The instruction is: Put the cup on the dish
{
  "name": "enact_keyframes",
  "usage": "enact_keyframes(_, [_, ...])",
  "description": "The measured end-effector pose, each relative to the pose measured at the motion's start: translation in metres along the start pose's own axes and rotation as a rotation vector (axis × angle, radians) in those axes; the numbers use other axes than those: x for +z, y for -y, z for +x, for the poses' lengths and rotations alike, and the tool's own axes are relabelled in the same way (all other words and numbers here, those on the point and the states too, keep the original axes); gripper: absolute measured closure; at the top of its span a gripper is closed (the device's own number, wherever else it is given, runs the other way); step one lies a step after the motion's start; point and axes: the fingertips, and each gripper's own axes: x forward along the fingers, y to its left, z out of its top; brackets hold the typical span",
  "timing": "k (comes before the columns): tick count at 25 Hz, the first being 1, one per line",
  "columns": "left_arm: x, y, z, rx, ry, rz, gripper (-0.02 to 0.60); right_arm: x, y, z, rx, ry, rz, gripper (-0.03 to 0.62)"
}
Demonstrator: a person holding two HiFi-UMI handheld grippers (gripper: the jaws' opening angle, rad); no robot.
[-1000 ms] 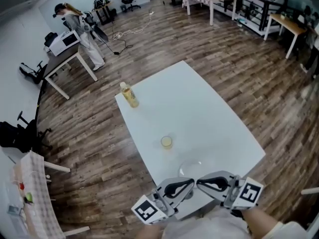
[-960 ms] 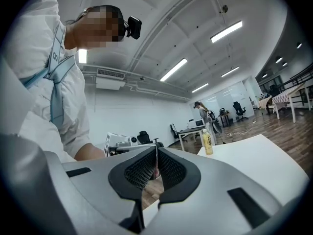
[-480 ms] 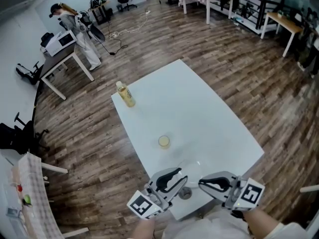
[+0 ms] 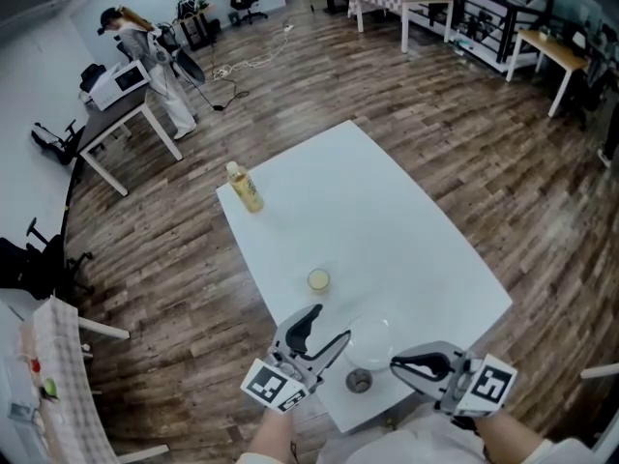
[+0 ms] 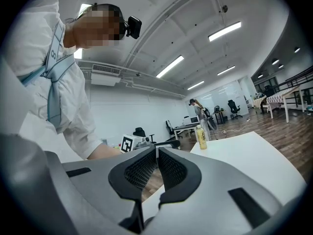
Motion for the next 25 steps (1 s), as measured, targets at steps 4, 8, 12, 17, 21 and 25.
enact_keyframes(4, [-0.004, -0.020, 0.002, 0.044, 0.003, 0.006, 0.258, 0.001, 0.000, 0.000, -0.004, 0.000, 0.002, 0.560])
enact_keyframes(8, [-0.019, -0.037, 0.007, 0.082, -0.027, 0.011, 0.218, 0.002, 0.001, -0.005, -0.009, -0.009, 0.002, 0.560])
enact_keyframes(12, [-0.040, -0.056, 0.011, 0.123, -0.071, 0.019, 0.188, 0.001, 0.001, -0.009, -0.010, -0.023, 0.000, 0.560])
enact_keyframes(17, [-0.063, -0.079, 0.020, 0.147, -0.121, 0.030, 0.181, -0.002, 0.006, -0.014, -0.022, -0.048, 0.012, 0.560])
enact_keyframes(21, [-0.079, -0.095, 0.025, 0.171, -0.158, 0.036, 0.181, 0.000, 0.008, -0.015, -0.027, -0.046, 0.006, 0.560])
enact_keyframes(25, [-0.092, -0.111, 0.031, 0.200, -0.182, 0.037, 0.181, 0.002, 0.013, -0.018, -0.027, -0.051, 0.006, 0.560])
